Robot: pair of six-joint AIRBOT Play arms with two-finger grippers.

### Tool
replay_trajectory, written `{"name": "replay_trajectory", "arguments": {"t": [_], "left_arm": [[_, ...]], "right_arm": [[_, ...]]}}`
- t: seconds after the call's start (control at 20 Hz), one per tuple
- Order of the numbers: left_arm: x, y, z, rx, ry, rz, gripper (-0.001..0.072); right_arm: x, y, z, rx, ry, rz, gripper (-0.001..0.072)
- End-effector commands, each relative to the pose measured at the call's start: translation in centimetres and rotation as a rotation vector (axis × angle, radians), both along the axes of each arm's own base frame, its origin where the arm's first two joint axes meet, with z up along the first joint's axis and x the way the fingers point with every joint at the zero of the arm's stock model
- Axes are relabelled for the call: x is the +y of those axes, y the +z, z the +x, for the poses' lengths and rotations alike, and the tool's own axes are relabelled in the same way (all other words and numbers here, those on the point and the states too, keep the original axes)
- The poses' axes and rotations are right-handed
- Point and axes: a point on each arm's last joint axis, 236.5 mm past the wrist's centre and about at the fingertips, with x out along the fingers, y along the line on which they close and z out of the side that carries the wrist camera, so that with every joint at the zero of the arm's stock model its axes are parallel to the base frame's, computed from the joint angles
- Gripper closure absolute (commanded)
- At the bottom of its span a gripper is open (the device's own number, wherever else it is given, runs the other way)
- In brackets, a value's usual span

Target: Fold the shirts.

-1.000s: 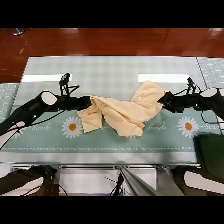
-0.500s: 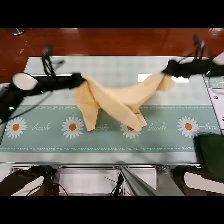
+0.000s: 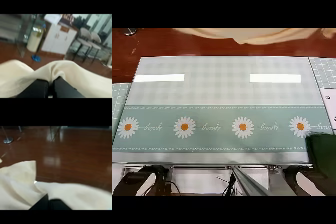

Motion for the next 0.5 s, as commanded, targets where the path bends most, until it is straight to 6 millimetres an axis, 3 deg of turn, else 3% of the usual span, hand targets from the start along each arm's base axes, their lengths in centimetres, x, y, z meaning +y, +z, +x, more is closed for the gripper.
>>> {"name": "replay_trajectory", "arguments": {"t": [0.0, 0.1, 0.2, 0.25, 0.45], "left_arm": [[2.4, 2.1, -7.1, -0.089, 0.126, 0.165, 0.0682], [3.5, 0.0, -9.0, -0.006, 0.181, 0.228, 0.0681], [3.3, -4.5, -9.3, 0.152, 0.155, 0.27, 0.0681], [2.9, -7.6, -9.0, 0.253, 0.118, 0.287, 0.0681], [2.5, -22.3, -6.3, 0.646, 0.007, 0.259, 0.0681]], "right_arm": [[-0.6, 0.9, -8.9, -0.018, -0.044, -0.1, 0.0694], [-0.3, -1.3, -11.9, 0.044, -0.032, -0.111, 0.0694], [0.4, -5.2, -13.2, 0.144, -0.011, -0.073, 0.0694], [1.1, -7.8, -13.4, 0.205, 0.02, -0.053, 0.0694], [3.5, -21.4, -12.5, 0.518, 0.102, 0.086, 0.0694]]}}
